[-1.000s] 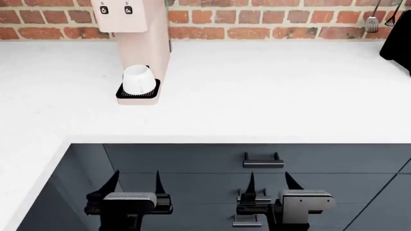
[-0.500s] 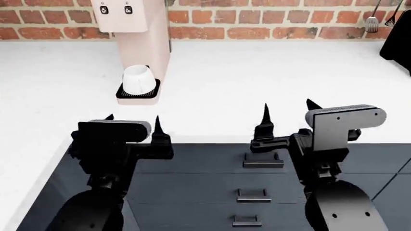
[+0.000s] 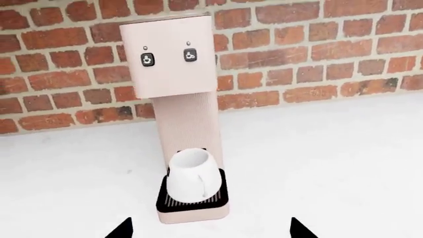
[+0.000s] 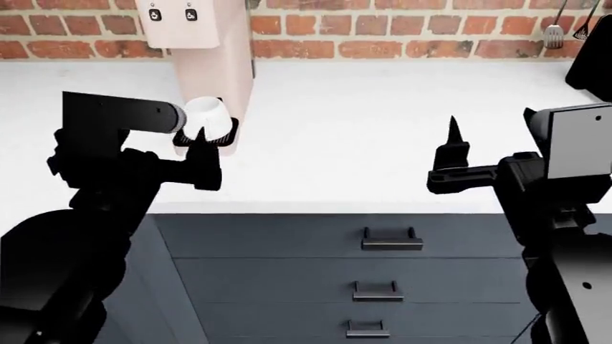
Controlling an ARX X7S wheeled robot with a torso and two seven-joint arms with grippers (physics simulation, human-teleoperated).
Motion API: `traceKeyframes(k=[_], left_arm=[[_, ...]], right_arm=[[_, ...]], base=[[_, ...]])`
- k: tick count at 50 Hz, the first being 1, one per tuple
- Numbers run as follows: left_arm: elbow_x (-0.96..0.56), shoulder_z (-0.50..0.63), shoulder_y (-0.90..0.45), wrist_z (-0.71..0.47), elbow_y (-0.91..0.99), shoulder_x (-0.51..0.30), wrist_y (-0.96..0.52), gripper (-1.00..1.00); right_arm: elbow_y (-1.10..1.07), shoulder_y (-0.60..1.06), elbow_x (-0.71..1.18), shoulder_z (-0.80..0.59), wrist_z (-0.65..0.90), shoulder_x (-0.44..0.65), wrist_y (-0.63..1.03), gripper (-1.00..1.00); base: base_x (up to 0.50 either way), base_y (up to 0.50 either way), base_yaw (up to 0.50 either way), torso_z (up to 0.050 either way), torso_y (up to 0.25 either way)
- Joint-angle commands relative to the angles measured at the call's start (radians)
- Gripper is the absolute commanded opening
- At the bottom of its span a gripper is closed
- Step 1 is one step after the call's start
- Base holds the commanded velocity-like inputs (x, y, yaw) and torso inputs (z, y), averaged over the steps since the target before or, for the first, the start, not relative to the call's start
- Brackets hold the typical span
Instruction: Press the button on the coffee machine to serve coffee.
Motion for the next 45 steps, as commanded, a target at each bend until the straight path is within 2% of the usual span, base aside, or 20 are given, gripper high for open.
traceKeyframes(k=[1,6,22,33,35,38,42,45], left_arm=[[-0.176,-0.026,-0.111,-0.114,-0.035,-0.063,-0.063,1.0],[-0.213,-0.034,-0.086,-0.148,-0.028,-0.071,-0.055,1.0],[-0.232,-0.026,-0.067,-0.187,-0.041,-0.068,-0.025,1.0],[-0.281,-0.079,-0.056,-0.205,-0.005,-0.089,-0.057,1.0],[-0.358,-0.096,-0.072,-0.251,-0.007,-0.116,-0.065,1.0],[-0.543,-0.115,-0.093,-0.398,-0.02,-0.146,-0.064,1.0],[-0.684,-0.122,-0.096,-0.505,-0.025,-0.173,-0.062,1.0],[-0.719,-0.113,-0.102,-0.539,-0.038,-0.18,-0.052,1.0]], right_arm=[[-0.002,0.034,0.006,0.016,-0.02,0.041,0.059,1.0],[-0.024,0.02,0.005,0.024,-0.018,0.044,0.043,1.0],[-0.017,-0.013,0.014,0.016,-0.013,0.025,0.023,1.0],[-0.026,-0.024,0.017,0.02,-0.005,0.017,0.032,1.0],[-0.027,-0.019,0.017,0.016,-0.005,0.02,0.035,1.0],[-0.017,-0.022,0.018,0.015,-0.003,0.017,0.023,1.0],[-0.008,-0.011,0.02,0.011,-0.003,0.018,0.027,1.0],[-0.004,-0.009,0.021,0.013,-0.003,0.019,0.027,1.0]], base=[[0.0,0.0,0.0,0.0,0.0],[0.11,0.0,0.0,0.0,0.0],[0.44,0.0,0.0,0.0,0.0],[0.27,0.0,0.0,0.0,0.0],[0.22,0.0,0.0,0.0,0.0],[0.23,0.0,0.0,0.0,0.0],[0.16,0.0,0.0,0.0,0.0],[0.0,0.0,0.0,0.0,0.0]])
